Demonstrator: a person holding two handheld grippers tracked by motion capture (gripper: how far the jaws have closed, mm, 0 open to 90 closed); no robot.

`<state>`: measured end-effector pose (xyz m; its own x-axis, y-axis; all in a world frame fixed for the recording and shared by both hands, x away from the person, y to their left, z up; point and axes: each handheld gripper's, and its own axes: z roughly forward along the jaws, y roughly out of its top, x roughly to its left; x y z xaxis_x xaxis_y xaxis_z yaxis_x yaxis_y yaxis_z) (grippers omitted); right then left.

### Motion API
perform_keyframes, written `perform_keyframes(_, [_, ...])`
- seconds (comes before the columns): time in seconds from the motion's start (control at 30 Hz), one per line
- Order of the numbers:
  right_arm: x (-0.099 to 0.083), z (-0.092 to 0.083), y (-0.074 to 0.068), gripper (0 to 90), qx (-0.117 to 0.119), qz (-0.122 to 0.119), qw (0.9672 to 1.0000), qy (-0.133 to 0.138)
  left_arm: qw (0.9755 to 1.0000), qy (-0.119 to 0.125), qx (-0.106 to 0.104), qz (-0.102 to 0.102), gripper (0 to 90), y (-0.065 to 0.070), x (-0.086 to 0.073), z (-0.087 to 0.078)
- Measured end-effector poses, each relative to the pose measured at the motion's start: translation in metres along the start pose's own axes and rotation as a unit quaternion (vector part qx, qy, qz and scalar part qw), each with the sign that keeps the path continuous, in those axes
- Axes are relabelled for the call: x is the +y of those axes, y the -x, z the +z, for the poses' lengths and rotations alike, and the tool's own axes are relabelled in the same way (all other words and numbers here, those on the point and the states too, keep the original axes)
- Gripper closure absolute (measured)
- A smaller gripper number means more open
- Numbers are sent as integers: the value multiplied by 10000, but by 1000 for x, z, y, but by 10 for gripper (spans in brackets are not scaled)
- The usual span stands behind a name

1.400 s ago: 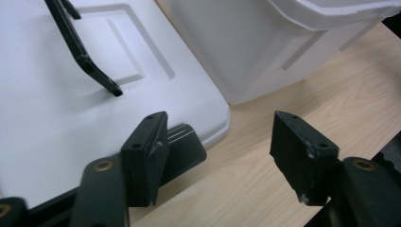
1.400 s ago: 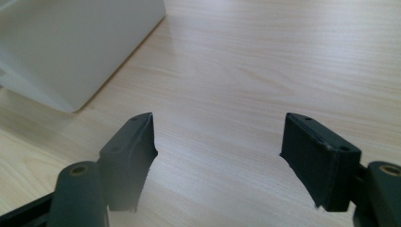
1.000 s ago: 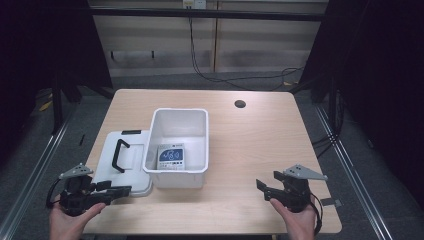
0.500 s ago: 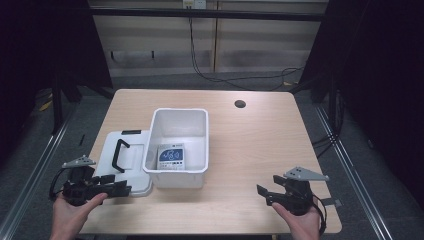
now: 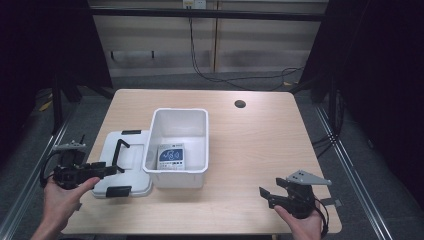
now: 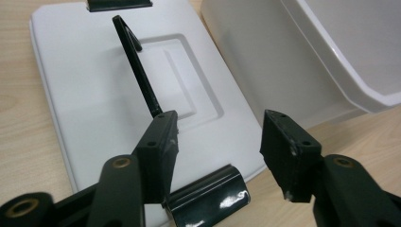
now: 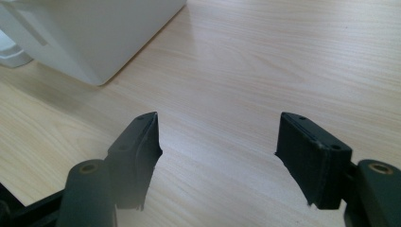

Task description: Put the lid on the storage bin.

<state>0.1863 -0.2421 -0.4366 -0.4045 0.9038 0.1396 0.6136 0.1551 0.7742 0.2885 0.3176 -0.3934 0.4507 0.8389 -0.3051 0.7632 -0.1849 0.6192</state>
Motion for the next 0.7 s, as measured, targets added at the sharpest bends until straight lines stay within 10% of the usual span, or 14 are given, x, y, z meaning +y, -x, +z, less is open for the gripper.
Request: perform_keyframes(0.7, [0,1,-1,304,-11,-36,10000,-19,9979,-558,273,-200,443,-17,48,14])
